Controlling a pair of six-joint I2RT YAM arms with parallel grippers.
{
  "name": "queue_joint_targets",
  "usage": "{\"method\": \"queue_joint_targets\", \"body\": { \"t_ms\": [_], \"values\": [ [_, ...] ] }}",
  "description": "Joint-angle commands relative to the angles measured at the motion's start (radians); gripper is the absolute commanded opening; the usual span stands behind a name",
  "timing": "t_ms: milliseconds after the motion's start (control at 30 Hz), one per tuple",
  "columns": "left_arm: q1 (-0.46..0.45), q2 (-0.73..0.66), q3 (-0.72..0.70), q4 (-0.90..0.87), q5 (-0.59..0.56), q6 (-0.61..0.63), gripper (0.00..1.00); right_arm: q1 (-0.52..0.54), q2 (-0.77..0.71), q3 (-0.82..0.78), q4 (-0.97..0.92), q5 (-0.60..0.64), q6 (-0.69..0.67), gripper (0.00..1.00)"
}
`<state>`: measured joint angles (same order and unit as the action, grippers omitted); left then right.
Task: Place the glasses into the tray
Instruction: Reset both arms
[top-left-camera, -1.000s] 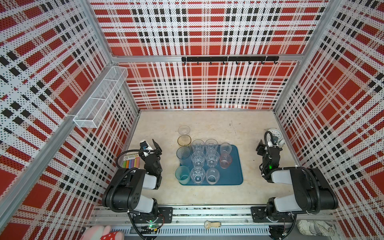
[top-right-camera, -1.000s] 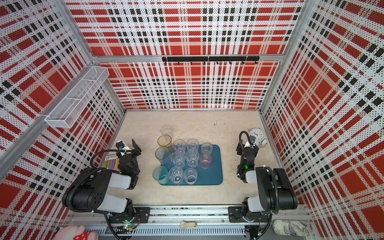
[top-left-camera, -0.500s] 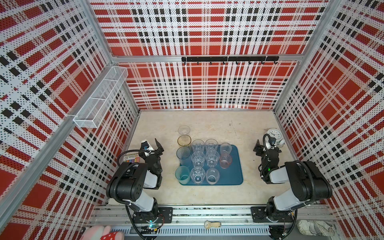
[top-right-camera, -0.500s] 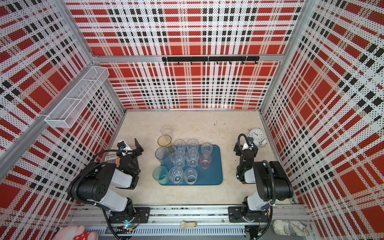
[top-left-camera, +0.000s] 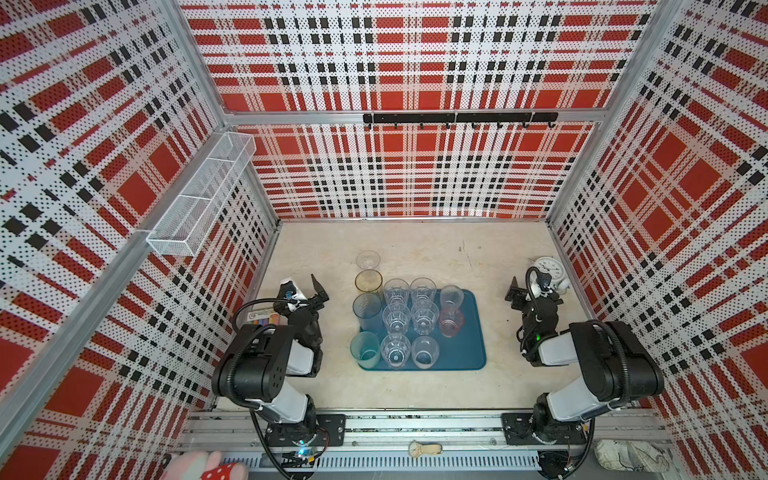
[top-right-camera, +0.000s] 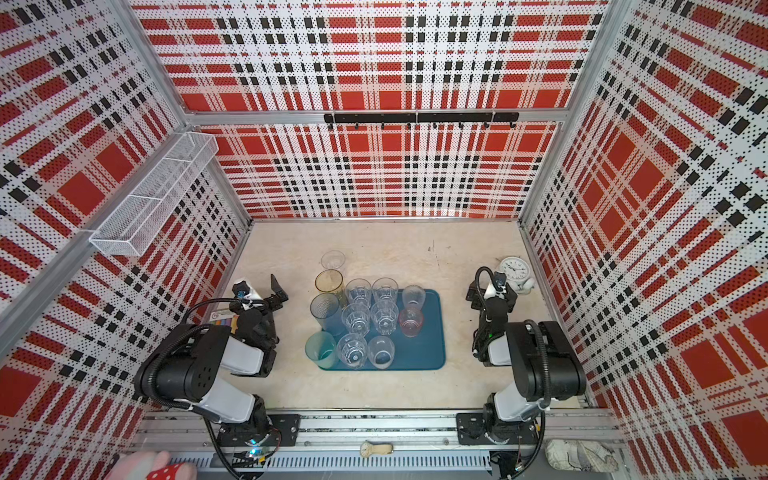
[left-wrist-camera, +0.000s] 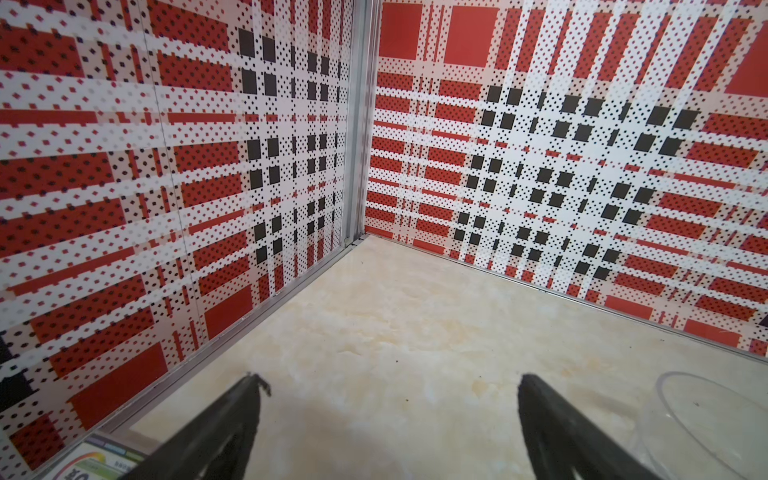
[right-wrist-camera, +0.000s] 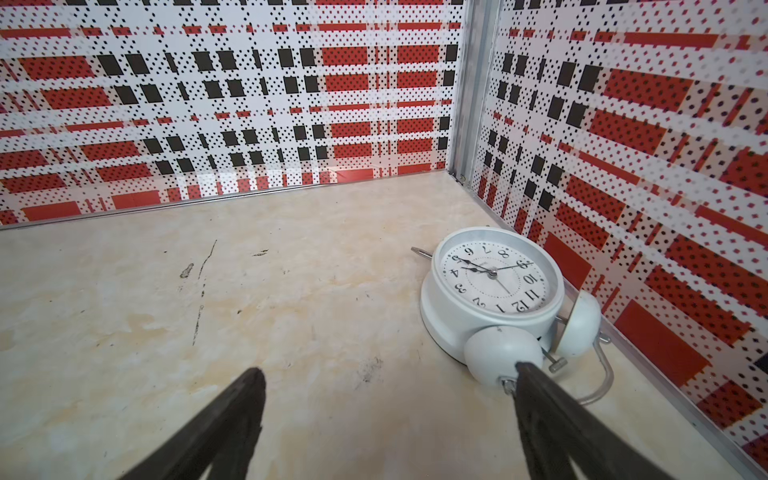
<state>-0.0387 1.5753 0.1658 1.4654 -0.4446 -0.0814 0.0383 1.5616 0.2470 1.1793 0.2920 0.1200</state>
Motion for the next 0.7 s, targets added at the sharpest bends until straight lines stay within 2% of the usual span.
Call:
{"method": "queue_joint_targets", "body": {
  "t_ms": [0, 667],
  "values": [
    [0.006, 0.000, 0.009, 0.005, 0.008, 0.006, 0.98, 0.007, 0.012, 0.014, 0.035, 0.002, -0.016, 0.98],
    [0.002, 0.002, 0.014, -0.003, 0.003, 0.013, 0.98, 0.006, 0.010, 0.014, 0.036, 0.001, -0.016, 1.00]
  ]
}}
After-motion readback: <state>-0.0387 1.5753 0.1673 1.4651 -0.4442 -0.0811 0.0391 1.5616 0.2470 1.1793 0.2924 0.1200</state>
